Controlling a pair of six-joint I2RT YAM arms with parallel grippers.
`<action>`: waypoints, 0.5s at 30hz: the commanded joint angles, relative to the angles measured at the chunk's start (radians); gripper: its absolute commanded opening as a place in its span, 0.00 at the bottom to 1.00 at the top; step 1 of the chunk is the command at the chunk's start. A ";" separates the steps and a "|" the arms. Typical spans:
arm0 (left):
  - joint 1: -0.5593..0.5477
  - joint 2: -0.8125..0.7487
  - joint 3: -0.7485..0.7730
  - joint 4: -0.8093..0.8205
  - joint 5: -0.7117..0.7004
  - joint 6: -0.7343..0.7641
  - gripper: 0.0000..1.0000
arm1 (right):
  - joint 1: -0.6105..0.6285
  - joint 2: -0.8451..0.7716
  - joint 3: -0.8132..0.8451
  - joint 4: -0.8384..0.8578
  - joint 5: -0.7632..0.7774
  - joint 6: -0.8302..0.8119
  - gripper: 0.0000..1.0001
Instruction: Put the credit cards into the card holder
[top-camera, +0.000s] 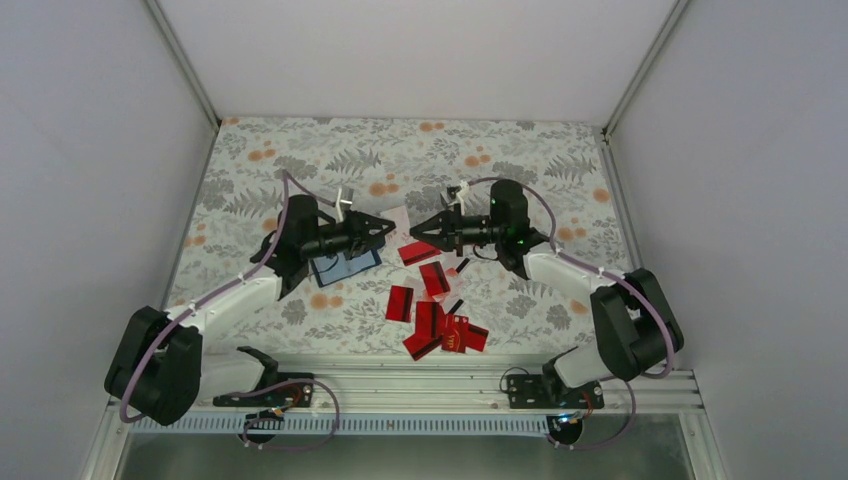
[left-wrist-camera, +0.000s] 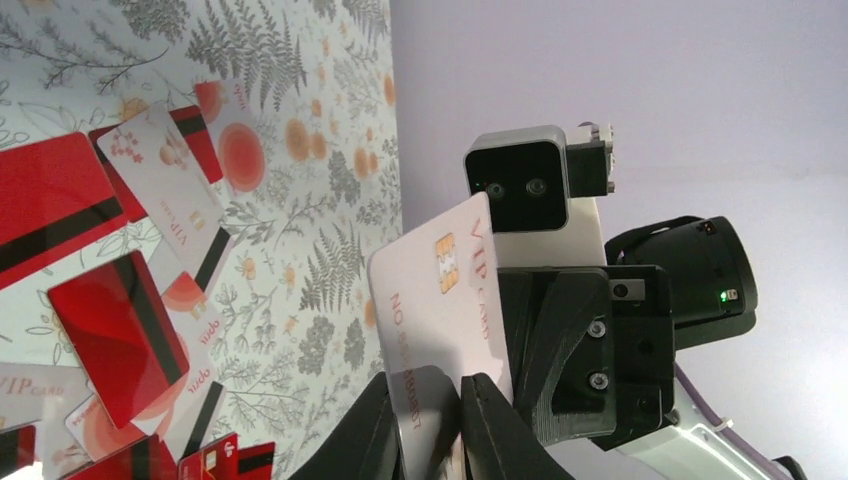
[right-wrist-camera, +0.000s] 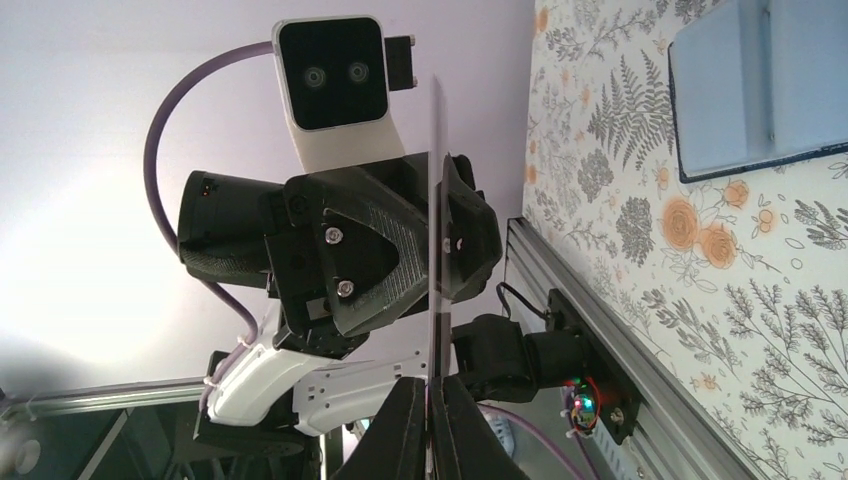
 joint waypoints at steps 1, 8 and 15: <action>0.006 -0.002 0.034 0.028 -0.019 0.012 0.12 | -0.006 -0.026 0.038 0.013 -0.027 0.005 0.04; 0.006 -0.011 0.059 -0.019 -0.037 0.050 0.02 | -0.006 -0.009 0.098 -0.139 -0.029 -0.125 0.04; 0.010 -0.082 0.124 -0.364 -0.146 0.217 0.02 | -0.004 0.102 0.425 -0.815 0.095 -0.646 0.43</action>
